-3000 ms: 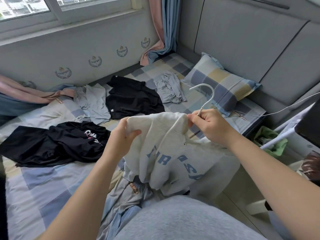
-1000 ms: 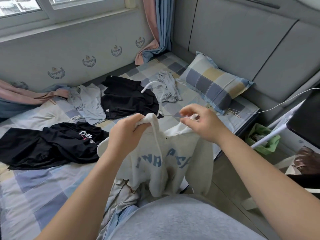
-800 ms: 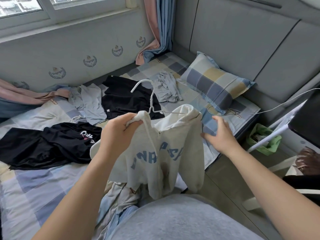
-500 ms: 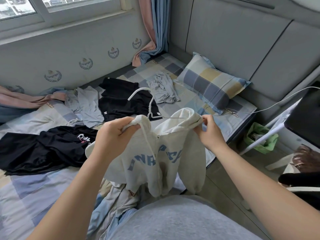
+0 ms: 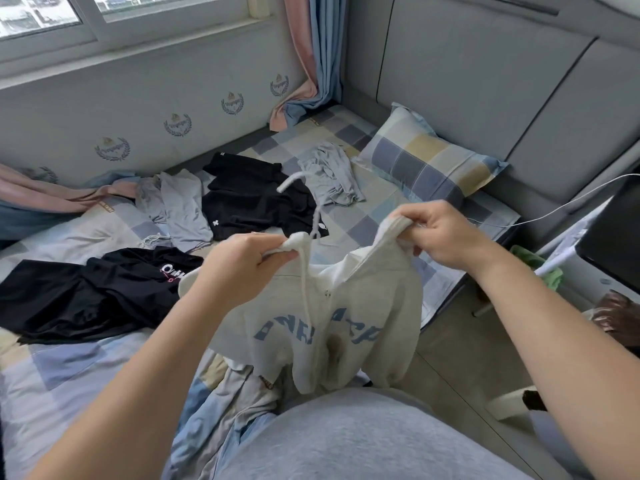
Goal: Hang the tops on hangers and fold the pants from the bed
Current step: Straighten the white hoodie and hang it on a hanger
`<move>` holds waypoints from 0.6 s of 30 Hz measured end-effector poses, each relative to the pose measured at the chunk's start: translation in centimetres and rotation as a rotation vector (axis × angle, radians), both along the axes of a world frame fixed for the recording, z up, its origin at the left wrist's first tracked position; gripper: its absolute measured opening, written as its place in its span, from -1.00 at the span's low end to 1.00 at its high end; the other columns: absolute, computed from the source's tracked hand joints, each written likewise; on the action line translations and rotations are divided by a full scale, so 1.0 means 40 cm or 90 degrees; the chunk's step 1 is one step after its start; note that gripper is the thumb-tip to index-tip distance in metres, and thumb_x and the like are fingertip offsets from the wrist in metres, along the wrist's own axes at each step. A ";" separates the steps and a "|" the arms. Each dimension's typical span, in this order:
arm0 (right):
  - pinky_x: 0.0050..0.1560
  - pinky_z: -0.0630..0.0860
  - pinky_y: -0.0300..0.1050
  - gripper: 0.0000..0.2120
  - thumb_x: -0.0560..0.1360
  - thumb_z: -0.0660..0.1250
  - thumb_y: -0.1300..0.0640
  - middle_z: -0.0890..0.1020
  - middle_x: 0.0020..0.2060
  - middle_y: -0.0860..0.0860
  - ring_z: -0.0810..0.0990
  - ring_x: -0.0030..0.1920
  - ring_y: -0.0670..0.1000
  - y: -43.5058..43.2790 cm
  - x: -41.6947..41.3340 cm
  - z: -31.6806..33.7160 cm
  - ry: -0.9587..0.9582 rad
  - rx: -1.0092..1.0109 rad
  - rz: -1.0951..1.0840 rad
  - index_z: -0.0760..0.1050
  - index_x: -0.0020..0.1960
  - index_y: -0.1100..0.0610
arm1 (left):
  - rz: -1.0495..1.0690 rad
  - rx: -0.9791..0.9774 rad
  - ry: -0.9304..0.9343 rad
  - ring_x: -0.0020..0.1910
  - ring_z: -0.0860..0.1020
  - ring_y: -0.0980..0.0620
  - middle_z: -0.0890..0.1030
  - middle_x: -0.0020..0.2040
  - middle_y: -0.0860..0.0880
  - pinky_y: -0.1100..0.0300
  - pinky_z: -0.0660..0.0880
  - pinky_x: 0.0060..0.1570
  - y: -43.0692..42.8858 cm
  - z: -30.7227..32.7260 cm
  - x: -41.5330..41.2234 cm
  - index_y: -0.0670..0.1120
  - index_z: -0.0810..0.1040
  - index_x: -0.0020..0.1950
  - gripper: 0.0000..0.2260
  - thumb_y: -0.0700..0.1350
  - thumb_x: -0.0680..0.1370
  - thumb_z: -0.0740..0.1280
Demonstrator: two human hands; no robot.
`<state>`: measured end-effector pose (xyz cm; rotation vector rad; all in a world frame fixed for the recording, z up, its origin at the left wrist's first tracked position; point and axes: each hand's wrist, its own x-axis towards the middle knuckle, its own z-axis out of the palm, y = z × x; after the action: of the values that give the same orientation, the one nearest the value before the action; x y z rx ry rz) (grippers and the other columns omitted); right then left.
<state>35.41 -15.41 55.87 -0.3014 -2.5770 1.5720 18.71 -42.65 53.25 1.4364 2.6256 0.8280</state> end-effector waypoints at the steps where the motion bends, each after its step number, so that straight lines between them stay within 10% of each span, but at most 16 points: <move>1: -0.18 0.53 -0.17 -0.85 0.54 0.34 0.22 0.71 -0.18 0.00 0.61 -0.19 -0.11 -0.022 -0.017 0.031 0.025 0.032 0.020 0.68 -0.04 0.06 | -0.011 -0.007 0.001 -0.35 0.39 0.08 0.45 -0.37 0.05 0.05 0.41 -0.34 0.017 0.001 0.014 0.07 0.34 -0.31 -0.67 0.06 0.60 0.35; 4: -0.09 0.47 -0.32 -0.90 0.53 0.34 0.15 0.68 -0.16 -0.11 0.61 -0.13 -0.17 -0.097 -0.064 0.073 0.127 0.055 0.049 0.63 -0.04 0.04 | -0.037 0.041 0.001 -0.34 0.38 0.11 0.41 -0.38 0.07 0.05 0.40 -0.34 0.056 0.010 0.035 0.05 0.34 -0.30 -0.67 0.08 0.61 0.33; 11: 0.08 0.42 0.14 -0.76 0.44 0.12 0.03 0.55 -0.05 0.17 0.50 -0.02 0.11 -0.120 -0.083 0.048 -0.075 -0.015 0.099 0.51 0.00 0.03 | -0.026 0.135 -0.062 -0.33 0.38 -0.04 0.37 -0.37 0.05 -0.09 0.42 -0.30 0.063 0.028 0.015 0.12 0.40 -0.33 -0.68 0.00 0.61 0.36; 15: -0.28 0.34 -0.21 -0.69 0.51 0.32 -0.16 0.41 -0.39 -0.17 0.37 -0.36 -0.12 -0.141 -0.099 0.042 -0.064 -0.026 0.123 0.48 -0.08 0.10 | -0.053 0.104 -0.030 -0.24 0.39 -0.08 0.39 -0.29 0.04 -0.10 0.41 -0.12 0.066 0.013 0.011 -0.05 0.57 -0.17 -0.77 -0.03 0.65 0.27; 18: -0.37 0.30 -0.12 -0.64 0.62 0.31 -0.05 0.32 -0.47 -0.09 0.29 -0.45 -0.06 -0.145 -0.113 0.040 -0.017 0.029 0.074 0.38 -0.32 0.00 | -0.058 0.084 -0.006 -0.12 0.40 -0.06 0.45 -0.19 0.08 -0.10 0.36 0.01 0.067 0.004 0.000 -0.12 0.63 0.07 -0.75 -0.03 0.68 0.21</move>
<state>30.88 -21.20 57.46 -0.1721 -2.6921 1.5535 18.70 -39.96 53.42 1.5644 2.5204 1.0117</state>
